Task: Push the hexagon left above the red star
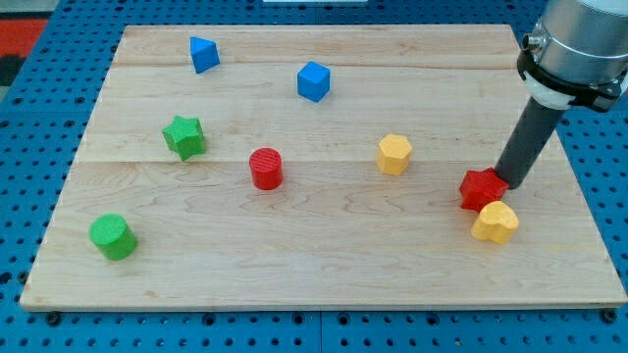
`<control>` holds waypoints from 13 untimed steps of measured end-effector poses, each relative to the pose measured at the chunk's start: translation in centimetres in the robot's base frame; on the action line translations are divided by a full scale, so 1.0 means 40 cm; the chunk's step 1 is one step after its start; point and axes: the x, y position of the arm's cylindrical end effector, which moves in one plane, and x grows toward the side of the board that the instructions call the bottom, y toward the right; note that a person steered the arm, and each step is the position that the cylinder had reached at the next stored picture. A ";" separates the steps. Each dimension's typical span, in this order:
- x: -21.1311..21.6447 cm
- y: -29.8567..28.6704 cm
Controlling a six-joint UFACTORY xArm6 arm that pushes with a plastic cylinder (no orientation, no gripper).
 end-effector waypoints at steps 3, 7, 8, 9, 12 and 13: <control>-0.145 -0.241; -0.081 -0.470; -0.115 -0.255; -0.116 -0.267; -0.076 -0.214; -0.065 -0.280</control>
